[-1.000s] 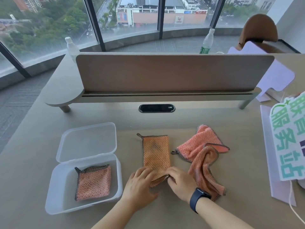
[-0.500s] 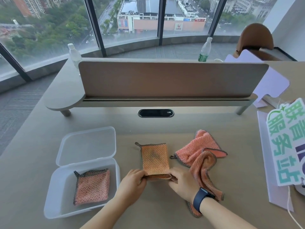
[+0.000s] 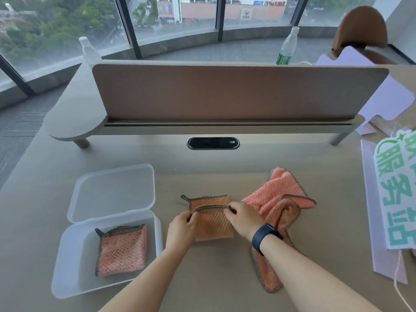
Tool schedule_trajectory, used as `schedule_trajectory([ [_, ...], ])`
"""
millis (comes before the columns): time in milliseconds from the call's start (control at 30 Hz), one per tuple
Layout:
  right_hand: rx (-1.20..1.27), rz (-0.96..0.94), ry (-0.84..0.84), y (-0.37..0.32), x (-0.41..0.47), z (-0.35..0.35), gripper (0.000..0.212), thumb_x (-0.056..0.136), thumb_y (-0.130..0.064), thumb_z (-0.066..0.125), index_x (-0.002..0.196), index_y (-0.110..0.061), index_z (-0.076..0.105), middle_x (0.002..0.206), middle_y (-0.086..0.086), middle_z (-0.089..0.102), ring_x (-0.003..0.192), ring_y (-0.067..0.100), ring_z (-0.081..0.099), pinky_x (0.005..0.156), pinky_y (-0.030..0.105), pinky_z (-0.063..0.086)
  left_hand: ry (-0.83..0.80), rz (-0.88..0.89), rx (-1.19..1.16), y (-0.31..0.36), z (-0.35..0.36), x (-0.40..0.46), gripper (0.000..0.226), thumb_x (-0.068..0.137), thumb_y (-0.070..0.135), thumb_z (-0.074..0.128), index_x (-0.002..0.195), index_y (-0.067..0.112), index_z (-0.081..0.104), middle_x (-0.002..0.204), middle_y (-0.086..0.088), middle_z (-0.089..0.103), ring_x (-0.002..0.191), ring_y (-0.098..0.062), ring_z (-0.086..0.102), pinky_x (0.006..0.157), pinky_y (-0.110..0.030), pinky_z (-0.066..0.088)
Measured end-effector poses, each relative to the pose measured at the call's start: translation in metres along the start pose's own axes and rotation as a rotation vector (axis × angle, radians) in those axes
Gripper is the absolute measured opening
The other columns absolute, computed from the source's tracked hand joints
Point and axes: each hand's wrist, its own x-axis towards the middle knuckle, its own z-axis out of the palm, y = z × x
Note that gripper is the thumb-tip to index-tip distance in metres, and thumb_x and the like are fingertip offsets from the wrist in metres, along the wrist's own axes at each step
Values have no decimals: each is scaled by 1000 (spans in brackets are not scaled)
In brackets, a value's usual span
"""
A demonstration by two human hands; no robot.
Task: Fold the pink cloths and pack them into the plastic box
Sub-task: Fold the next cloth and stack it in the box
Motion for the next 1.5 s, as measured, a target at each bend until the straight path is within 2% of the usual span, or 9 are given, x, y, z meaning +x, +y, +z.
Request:
schedule_trajectory([
  [333,-74,126,22,-1,45,2,35,89,-33,53,71,-4,55,64,14,59,64,31,57,52,34,32,69,-103,131,-2,8,43,46,89,45,52,57,15,38,51,3,46,51,-20,42,51,-29,30],
  [533,-141,186,21,2,52,9,26,90,-36,56,72,-17,52,64,1,56,65,24,54,56,32,38,100,-88,312,-5,9,54,48,88,51,54,60,13,47,54,0,54,54,-21,51,49,-27,31],
  [633,-104,214,70,3,52,12,24,88,-34,60,75,-19,48,64,-1,56,62,22,54,54,32,40,135,-85,347,-2,10,54,41,87,50,56,70,13,53,63,2,59,61,-19,55,48,-28,32],
  [733,-59,244,123,3,47,12,19,87,-36,61,86,-20,50,74,-4,61,65,17,57,52,29,40,165,-88,278,-2,11,49,35,86,52,57,82,19,48,81,6,58,67,-16,52,51,-31,35],
  [900,-68,289,131,2,34,16,19,86,-41,61,82,-26,50,71,-11,56,68,15,55,57,28,37,107,-73,351,-5,20,41,44,79,50,63,109,19,52,108,3,52,98,-21,56,67,-32,44],
  [1033,-150,270,132,1,32,24,20,89,-33,55,73,-22,52,66,-4,59,60,18,55,51,29,41,77,-113,366,3,27,43,23,80,37,61,83,16,53,99,-1,51,98,-25,53,65,-34,45],
  [1167,-191,233,120,-1,30,24,21,91,-30,52,72,-21,51,67,-4,56,63,20,54,51,29,38,40,-97,343,3,28,46,19,78,30,59,69,15,49,89,-2,51,91,-26,53,62,-33,40],
  [1333,26,161,207,-10,19,17,25,87,-31,56,66,-19,49,56,-3,50,50,16,46,45,29,31,3,-96,6,13,10,38,11,74,22,61,75,14,53,72,-1,61,71,-23,59,60,-35,47],
  [1500,206,27,280,-50,11,2,23,83,-28,60,67,-15,50,55,0,54,53,19,52,51,34,41,28,11,-347,25,-48,24,35,74,21,74,103,26,53,94,-5,68,81,-24,67,61,-38,54],
])
